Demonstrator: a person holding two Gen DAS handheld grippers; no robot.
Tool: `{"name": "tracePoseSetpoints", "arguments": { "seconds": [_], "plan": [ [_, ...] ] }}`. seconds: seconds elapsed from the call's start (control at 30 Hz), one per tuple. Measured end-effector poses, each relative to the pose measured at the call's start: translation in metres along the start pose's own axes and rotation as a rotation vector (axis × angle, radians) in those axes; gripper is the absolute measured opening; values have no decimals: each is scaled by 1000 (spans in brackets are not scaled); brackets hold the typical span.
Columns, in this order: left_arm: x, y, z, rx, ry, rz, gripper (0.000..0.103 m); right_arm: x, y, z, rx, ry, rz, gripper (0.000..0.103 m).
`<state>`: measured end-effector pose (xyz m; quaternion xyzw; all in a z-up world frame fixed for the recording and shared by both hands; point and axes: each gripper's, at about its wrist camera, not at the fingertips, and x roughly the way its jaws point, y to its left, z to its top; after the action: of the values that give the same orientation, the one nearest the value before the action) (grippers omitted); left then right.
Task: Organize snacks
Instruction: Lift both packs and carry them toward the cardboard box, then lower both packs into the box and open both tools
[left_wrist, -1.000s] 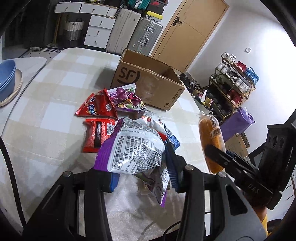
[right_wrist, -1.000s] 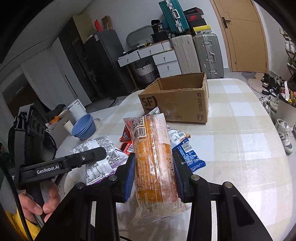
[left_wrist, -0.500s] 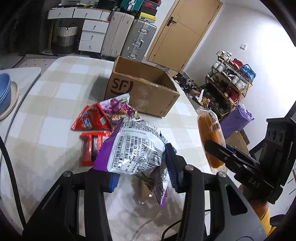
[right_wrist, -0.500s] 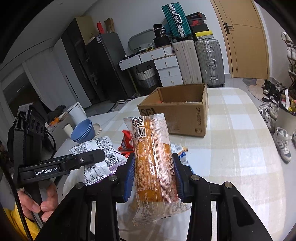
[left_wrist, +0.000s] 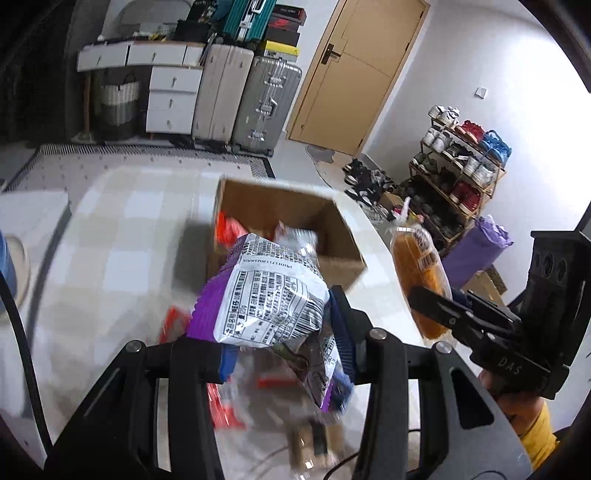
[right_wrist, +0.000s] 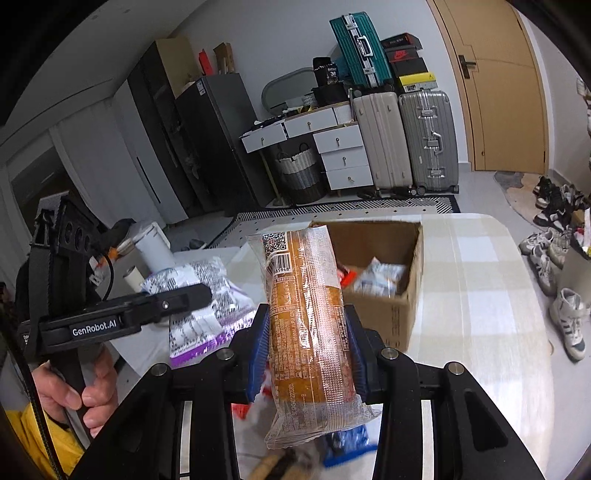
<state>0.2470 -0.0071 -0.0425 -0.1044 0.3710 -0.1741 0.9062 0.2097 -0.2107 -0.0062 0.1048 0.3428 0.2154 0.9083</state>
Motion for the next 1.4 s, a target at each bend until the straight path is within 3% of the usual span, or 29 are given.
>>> {"name": "tracePoseSetpoints", "arguments": {
  "seconds": [0.13,0.33,0.57,0.7,0.93,1.4],
  "plan": [
    [22,1,43,26,-11,21,40,23,-13,30,10,3,-5,38],
    [83,6,95,12,44,15,40,68,-33,69,32,29,-23,38],
    [169,7,126,13,112,34,40,124,-63,89,82,77,-39,38],
    [203,11,129,44,134,69,40,156,-78,93,74,125,-62,38],
    [250,22,131,41,196,104,41,174,-90,91,82,130,-46,38],
    [265,14,112,84,220,129,43,178,-89,79,48,137,-76,38]
  ]
}}
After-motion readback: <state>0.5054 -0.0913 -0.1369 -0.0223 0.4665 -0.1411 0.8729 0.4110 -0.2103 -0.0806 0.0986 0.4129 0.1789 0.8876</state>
